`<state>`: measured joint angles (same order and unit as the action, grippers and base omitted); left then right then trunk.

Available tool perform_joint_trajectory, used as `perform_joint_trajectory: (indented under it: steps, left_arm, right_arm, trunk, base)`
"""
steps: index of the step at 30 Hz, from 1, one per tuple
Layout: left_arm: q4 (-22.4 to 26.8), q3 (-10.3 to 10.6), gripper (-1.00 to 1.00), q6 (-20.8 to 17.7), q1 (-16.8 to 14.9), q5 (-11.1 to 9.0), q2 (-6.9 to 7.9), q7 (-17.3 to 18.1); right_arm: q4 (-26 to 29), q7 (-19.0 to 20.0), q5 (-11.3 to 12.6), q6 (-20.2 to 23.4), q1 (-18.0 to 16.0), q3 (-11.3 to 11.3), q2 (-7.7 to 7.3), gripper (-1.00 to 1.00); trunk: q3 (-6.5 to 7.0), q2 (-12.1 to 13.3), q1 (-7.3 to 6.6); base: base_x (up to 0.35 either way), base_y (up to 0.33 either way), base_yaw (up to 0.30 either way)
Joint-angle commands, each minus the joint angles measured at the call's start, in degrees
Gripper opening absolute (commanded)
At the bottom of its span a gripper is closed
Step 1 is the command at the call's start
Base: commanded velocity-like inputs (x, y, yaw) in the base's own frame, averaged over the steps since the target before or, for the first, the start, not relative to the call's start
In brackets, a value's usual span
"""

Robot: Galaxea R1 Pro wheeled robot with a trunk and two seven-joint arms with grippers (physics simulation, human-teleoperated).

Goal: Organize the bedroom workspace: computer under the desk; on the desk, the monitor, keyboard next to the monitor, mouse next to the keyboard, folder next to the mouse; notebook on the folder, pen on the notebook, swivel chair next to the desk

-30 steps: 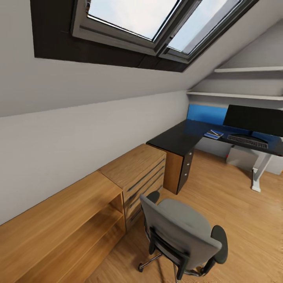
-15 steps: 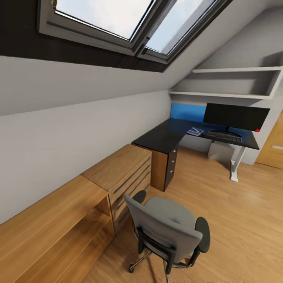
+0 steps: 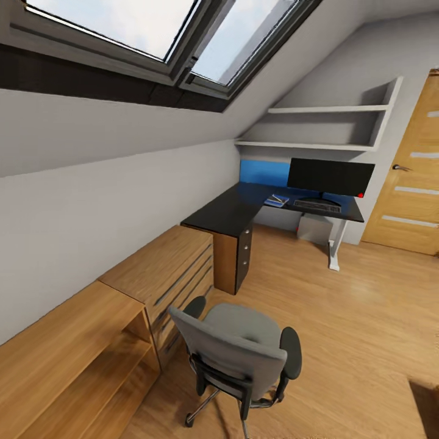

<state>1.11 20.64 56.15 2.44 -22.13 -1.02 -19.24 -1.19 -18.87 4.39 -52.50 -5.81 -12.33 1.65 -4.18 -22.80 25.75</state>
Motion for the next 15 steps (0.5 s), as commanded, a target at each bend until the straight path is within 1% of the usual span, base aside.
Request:
perform_joint_trajectory:
  steps: [1, 15]
  left_arm:
    - [0.1, 0.5, 1.0, 0.0, 0.0, -0.3, 0.0, -0.4]
    - [0.1, 0.5, 1.0, 0.1, 0.0, -0.3, 0.03, -0.4]
  right_arm:
    - [-0.1, -0.1, 0.4, -0.2, -0.1, -0.5, 0.04, 1.0]
    - [-0.1, -0.1, 0.4, -0.2, -0.1, -0.4, 0.11, 1.0]
  trunk:
    - [-0.11, -0.1, 0.04]
    - [-0.11, -0.1, 0.04]
  base:
    - [0.0, 0.0, -0.269]
    - [0.0, 0.0, -0.269]
